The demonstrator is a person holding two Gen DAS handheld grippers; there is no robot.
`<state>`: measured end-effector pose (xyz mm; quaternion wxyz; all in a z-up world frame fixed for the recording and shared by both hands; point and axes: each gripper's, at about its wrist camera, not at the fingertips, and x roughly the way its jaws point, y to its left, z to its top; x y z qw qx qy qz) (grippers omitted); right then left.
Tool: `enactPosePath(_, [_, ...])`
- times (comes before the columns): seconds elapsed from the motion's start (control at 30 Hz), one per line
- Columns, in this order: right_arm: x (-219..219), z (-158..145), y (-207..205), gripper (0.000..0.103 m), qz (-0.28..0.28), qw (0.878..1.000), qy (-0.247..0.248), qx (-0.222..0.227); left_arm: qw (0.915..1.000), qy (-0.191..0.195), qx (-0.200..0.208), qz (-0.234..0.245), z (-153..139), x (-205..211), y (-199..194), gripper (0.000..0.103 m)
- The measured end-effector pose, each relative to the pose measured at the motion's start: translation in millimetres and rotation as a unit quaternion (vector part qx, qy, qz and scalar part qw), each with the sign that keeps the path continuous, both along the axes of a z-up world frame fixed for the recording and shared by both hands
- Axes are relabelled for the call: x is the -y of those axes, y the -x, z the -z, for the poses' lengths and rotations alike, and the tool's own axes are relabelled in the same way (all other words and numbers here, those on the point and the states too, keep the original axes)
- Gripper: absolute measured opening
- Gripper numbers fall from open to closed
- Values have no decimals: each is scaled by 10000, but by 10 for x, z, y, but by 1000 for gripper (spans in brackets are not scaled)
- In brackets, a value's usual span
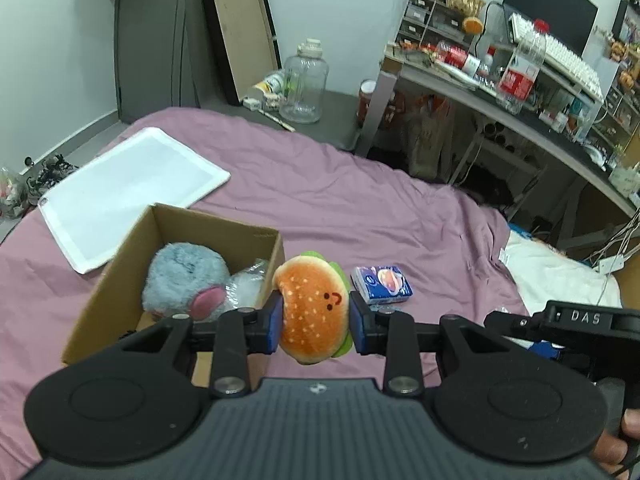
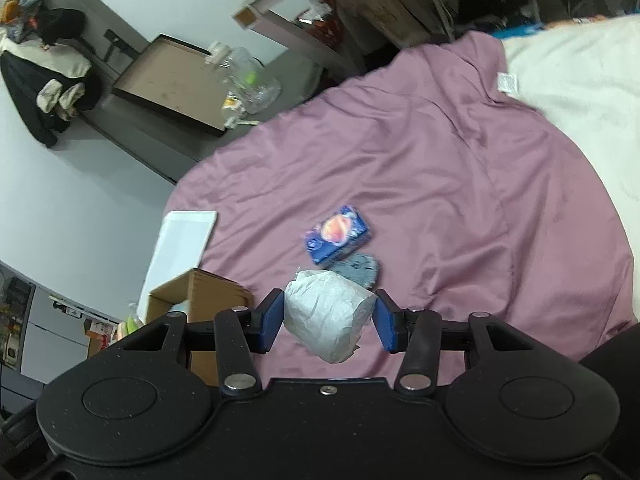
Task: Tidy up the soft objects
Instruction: 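Grasp the burger plush with the left gripper while the right gripper grasps the white ball, then carry the burger plush and white ball over the box and release both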
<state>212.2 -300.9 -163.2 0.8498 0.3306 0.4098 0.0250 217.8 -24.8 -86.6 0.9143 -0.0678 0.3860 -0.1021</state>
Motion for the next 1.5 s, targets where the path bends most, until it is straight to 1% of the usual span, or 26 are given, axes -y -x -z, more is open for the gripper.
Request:
enactPosePath(0.17, [-213, -173, 12, 47, -172, 9997, 151, 102, 9998, 174, 65, -96, -49, -213, 53, 33])
enactPosePath(0.3, [-399, -293, 0, 47, -321, 9988, 290, 242, 9989, 414, 59, -189, -70, -448, 48, 33])
enactPosePath(0.43, [-586, -400, -21, 47, -395, 9981, 341, 339, 9984, 462, 105, -305, -72, -658, 46, 33])
enactPosePath(0.63, [-862, -494, -67, 47, -522, 9971, 386, 401, 9961, 703, -90, -528, 34, -968, -9, 33])
enactPosePath(0.7, [-956, -516, -81, 47, -561, 9966, 443, 402, 9959, 711, -124, -541, 60, -1030, -16, 33])
enactPosePath(0.97, [-1293, -560, -194, 47, -757, 9947, 590, 376, 9931, 999, -184, -579, 107, -1275, -58, 33])
enactPosePath(1.03, [-1386, -562, -223, 47, -824, 9941, 595, 382, 9915, 1138, -252, -585, 149, -1340, -77, 33])
enactPosePath(1.13, [-1527, -558, -268, 47, -946, 9930, 599, 376, 9903, 1178, -358, -644, 234, -1397, -116, 33])
enactPosePath(1.2, [-1616, -551, -304, 47, -1031, 9921, 610, 367, 9888, 1270, -417, -670, 281, -1432, -147, 33])
enactPosePath(1.3, [-1746, -524, -357, 47, -1121, 9914, 600, 321, 9884, 1285, -413, -697, 326, -1457, -180, 34])
enactPosePath(1.37, [-1829, -508, -386, 47, -1180, 9907, 612, 297, 9873, 1377, -424, -673, 356, -1470, -209, 34])
enactPosePath(1.4, [-1867, -496, -399, 47, -1210, 9903, 617, 282, 9865, 1423, -429, -686, 366, -1479, -219, 34])
enactPosePath(1.47, [-1927, -466, -416, 47, -1254, 9899, 618, 243, 9858, 1464, -362, -736, 372, -1493, -228, 39])
enactPosePath(1.5, [-1951, -451, -425, 47, -1280, 9897, 604, 224, 9855, 1467, -351, -774, 374, -1507, -234, 46])
